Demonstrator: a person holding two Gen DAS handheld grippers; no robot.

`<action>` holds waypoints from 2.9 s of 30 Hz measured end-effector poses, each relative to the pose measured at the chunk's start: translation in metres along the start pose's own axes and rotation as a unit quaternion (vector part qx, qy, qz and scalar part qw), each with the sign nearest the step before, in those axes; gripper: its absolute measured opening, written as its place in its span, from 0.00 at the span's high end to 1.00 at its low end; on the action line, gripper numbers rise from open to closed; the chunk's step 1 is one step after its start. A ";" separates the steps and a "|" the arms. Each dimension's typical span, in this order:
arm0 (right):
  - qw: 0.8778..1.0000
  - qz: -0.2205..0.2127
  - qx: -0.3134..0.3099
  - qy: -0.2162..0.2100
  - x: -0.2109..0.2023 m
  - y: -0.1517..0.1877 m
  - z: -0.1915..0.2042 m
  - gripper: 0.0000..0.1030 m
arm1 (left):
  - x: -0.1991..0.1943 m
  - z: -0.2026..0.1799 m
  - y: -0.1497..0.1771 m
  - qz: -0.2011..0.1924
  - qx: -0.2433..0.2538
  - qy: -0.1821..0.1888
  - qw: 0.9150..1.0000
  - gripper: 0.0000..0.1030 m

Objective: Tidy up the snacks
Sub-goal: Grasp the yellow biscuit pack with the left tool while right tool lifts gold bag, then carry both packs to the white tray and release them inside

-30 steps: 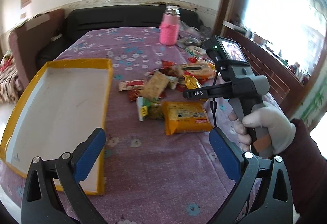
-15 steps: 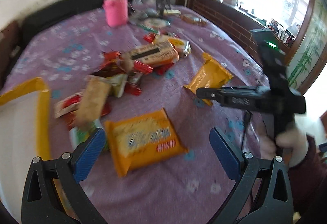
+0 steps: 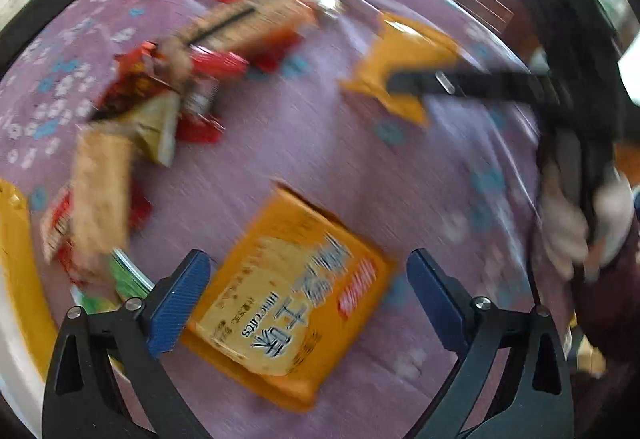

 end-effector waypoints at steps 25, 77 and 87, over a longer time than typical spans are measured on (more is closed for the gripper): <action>0.998 -0.027 0.032 0.040 -0.009 -0.006 -0.012 0.29 | -0.039 0.011 0.044 -0.131 -0.161 -0.038 0.977 0.33; 0.926 0.184 -0.329 0.027 0.180 0.115 0.366 0.65 | -0.100 0.244 0.263 -0.167 -0.483 -0.070 0.857 0.31; 0.941 0.085 -0.327 0.000 0.110 0.099 0.354 0.43 | -0.159 0.207 0.269 -0.256 -0.499 -0.067 0.825 0.28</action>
Point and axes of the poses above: each gripper's, at about its wrist camera, not at the fingertips, and x roughly the way its jaws point, z to its left, y to its underside, the point moved 6 cm from there along x, roughly the way its jaws point, and after that the axes turned 15 degrees about z, right-handed, at the moved point
